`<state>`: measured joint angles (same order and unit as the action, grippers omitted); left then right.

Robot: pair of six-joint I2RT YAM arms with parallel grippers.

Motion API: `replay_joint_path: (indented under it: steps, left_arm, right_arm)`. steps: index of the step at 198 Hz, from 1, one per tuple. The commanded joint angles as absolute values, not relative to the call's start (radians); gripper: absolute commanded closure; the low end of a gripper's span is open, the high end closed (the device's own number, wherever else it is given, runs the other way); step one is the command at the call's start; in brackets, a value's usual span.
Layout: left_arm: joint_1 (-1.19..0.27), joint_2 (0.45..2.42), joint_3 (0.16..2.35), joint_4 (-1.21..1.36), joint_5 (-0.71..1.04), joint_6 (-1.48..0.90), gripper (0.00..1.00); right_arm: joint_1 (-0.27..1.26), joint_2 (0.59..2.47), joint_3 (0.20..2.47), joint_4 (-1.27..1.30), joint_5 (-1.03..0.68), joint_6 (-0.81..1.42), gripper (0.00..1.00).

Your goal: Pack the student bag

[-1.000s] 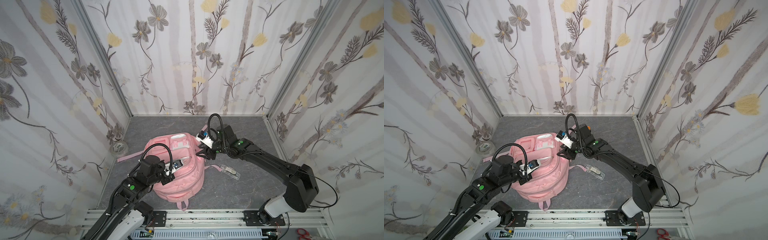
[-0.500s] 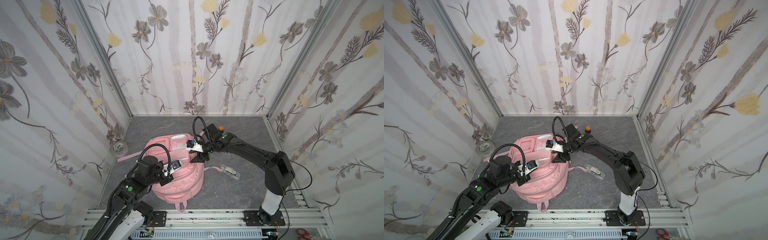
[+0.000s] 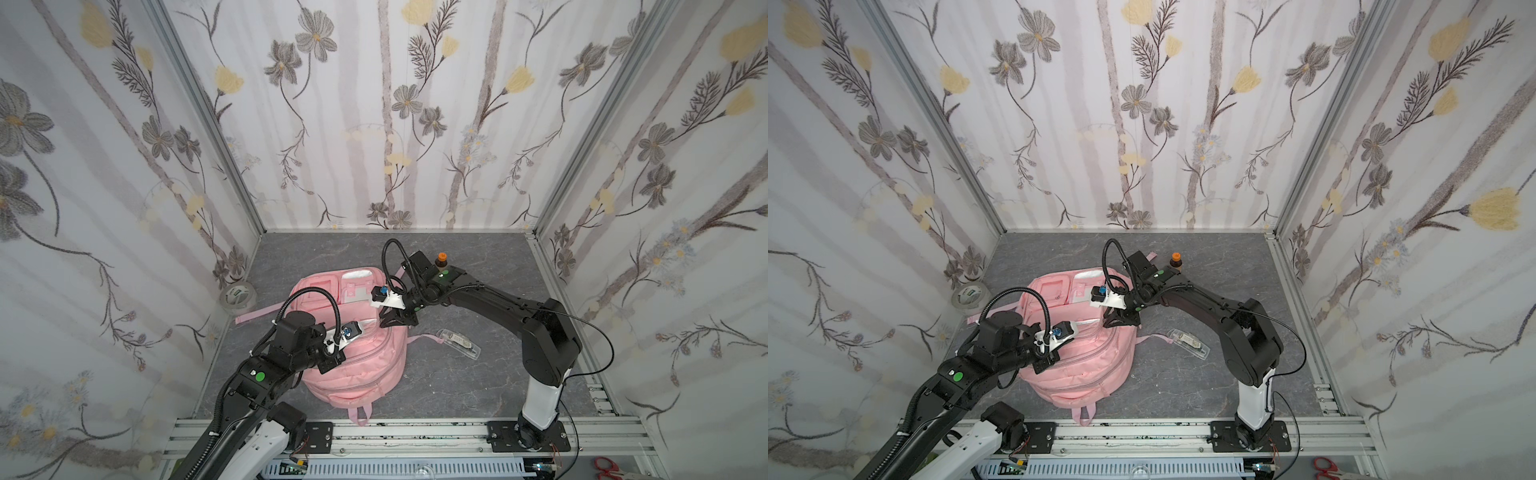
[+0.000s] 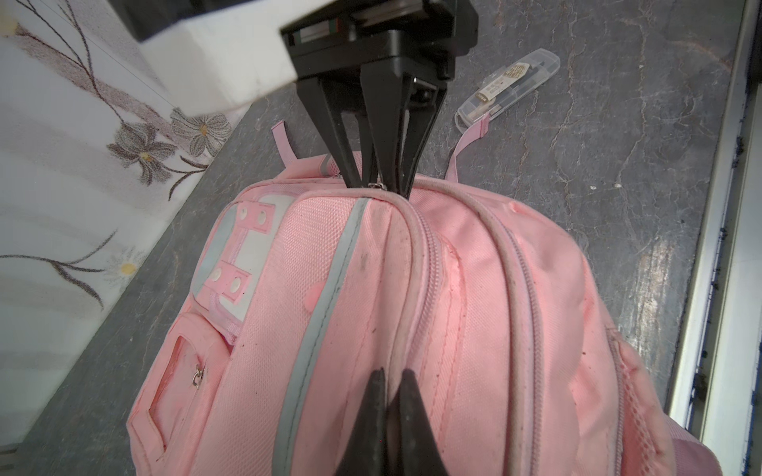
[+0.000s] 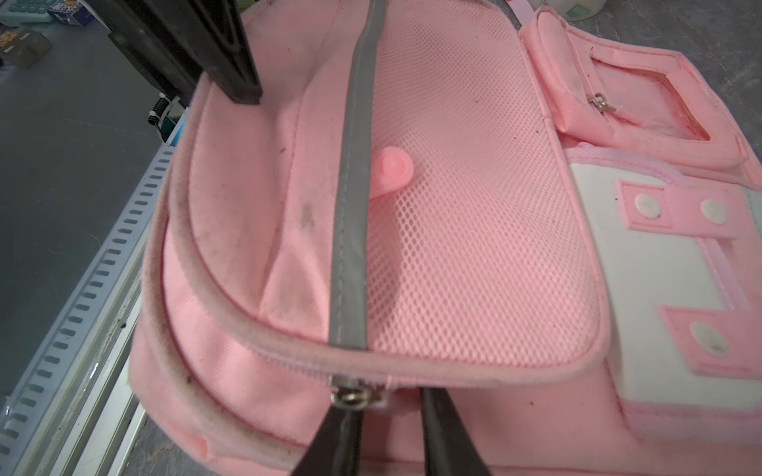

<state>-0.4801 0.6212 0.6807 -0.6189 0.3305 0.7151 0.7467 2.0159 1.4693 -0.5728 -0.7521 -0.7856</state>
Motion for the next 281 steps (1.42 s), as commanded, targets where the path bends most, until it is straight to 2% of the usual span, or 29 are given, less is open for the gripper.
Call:
replay_joint_path:
  steps: [1,34,74,83,95,110,144,175,181,192,205,236,270,281]
  left_arm:
    - [-0.470,0.623,0.681,-0.548,0.326,0.728,1.00]
    - [-0.462,0.623,0.673,-0.543,0.338,0.721,1.00]
    - [-0.456,0.624,0.668,-0.537,0.341,0.722,1.00]
    - [-0.453,0.624,0.668,-0.537,0.341,0.723,1.00]
    - [-0.451,0.624,0.667,-0.537,0.342,0.723,1.00]
    - [-0.448,0.626,0.667,-0.537,0.346,0.723,1.00]
    - [-0.445,0.630,0.658,-0.530,0.348,0.721,1.00]
    - [-0.440,0.637,0.655,-0.521,0.348,0.718,1.00]
    - [-0.439,0.637,0.655,-0.520,0.348,0.717,1.00]
    - [-0.436,0.638,0.655,-0.518,0.348,0.720,1.00]
    - [-0.432,0.640,0.655,-0.515,0.347,0.722,1.00]
    - [-0.422,0.659,0.668,-0.517,0.365,0.724,1.00]
    - [-0.409,0.678,0.669,-0.512,0.374,0.725,1.00]
    - [-0.406,0.681,0.669,-0.512,0.378,0.725,1.00]
  right_arm:
    - [0.747,2.001,1.459,-0.581,-0.765,-0.768,0.83]
    - [0.747,1.987,1.448,-0.579,-0.778,-0.747,0.89]
    - [0.748,1.972,1.437,-0.584,-0.765,-0.723,0.89]
    - [0.747,1.966,1.434,-0.583,-0.753,-0.717,0.86]
    - [0.750,1.959,1.430,-0.578,-0.732,-0.703,0.73]
    - [0.755,1.953,1.426,-0.580,-0.730,-0.703,0.70]
    - [0.775,1.959,1.429,-0.578,-0.771,-0.709,0.70]
    - [0.778,1.966,1.424,-0.578,-0.796,-0.693,0.77]
    - [0.777,1.963,1.420,-0.578,-0.796,-0.686,0.73]
    - [0.774,1.959,1.408,-0.573,-0.799,-0.678,0.55]
    - [0.761,1.969,1.394,-0.576,-0.826,-0.675,0.51]
    - [0.728,2.011,1.394,-0.622,-0.948,-0.747,0.55]
    - [0.715,2.094,1.461,-0.731,-0.967,-0.816,0.75]
    - [0.712,2.113,1.483,-0.757,-0.967,-0.820,0.78]
